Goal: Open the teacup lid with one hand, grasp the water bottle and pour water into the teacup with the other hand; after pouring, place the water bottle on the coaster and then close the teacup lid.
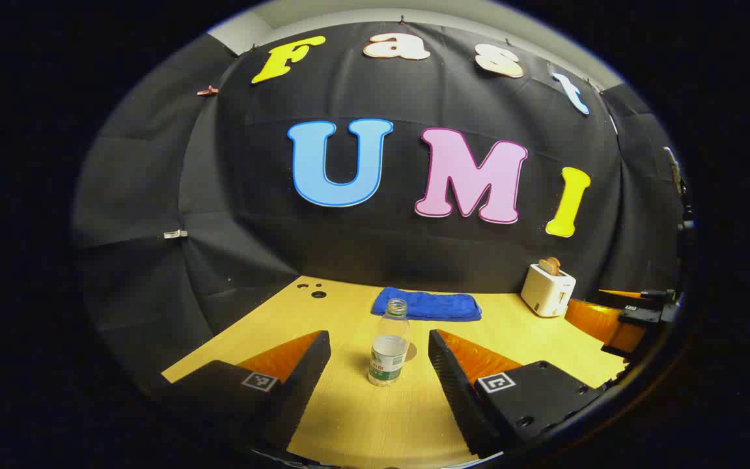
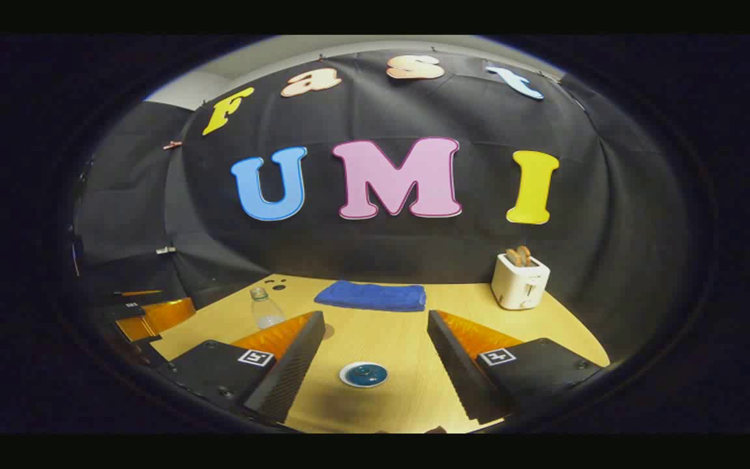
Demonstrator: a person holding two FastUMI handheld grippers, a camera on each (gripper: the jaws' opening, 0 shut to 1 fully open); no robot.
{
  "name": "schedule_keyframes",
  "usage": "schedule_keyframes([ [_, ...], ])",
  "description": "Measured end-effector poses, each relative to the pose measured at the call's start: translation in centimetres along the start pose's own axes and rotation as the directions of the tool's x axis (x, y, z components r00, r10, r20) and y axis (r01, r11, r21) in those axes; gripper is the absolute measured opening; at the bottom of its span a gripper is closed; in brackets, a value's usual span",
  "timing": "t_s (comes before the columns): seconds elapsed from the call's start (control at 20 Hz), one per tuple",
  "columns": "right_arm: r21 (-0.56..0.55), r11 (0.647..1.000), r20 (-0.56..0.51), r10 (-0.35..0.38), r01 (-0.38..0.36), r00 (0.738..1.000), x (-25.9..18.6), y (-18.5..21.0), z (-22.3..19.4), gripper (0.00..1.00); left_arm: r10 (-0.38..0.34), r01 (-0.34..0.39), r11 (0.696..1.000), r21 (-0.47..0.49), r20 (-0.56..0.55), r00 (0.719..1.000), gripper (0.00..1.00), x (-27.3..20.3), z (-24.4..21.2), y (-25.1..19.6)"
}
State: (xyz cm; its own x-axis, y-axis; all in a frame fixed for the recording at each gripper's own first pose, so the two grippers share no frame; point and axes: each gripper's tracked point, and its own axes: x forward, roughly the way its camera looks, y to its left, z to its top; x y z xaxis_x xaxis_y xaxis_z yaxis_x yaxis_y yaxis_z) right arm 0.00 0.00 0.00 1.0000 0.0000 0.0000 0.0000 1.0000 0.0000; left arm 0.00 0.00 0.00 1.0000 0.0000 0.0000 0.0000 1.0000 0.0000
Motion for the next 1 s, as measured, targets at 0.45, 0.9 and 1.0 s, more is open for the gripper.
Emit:
schedule_keyframes([
  [0.45, -0.024, 0.996, -0.047, 0.084, -0.085, 0.995, 3.5, 1.7, -1.2, 0.97, -0.051, 0.051, 0.998, 0.044, -0.007, 0.999, 0.95, 2.0, 0.2, -0.2],
  [0.9, -0.055, 0.994, -0.051, 0.093, -0.096, 0.994, 4.9, 2.6, -2.7, 0.98, -0.030, 0.032, 0.999, 0.044, -0.028, 0.999, 0.95, 3.4, -1.6, -0.1],
  [1.0, -0.060, 0.993, -0.057, 0.094, -0.097, 0.994, 5.3, 2.7, -3.6, 0.97, -0.025, 0.027, 0.999, 0.047, -0.039, 0.999, 0.95, 3.7, -2.2, 0.1],
])
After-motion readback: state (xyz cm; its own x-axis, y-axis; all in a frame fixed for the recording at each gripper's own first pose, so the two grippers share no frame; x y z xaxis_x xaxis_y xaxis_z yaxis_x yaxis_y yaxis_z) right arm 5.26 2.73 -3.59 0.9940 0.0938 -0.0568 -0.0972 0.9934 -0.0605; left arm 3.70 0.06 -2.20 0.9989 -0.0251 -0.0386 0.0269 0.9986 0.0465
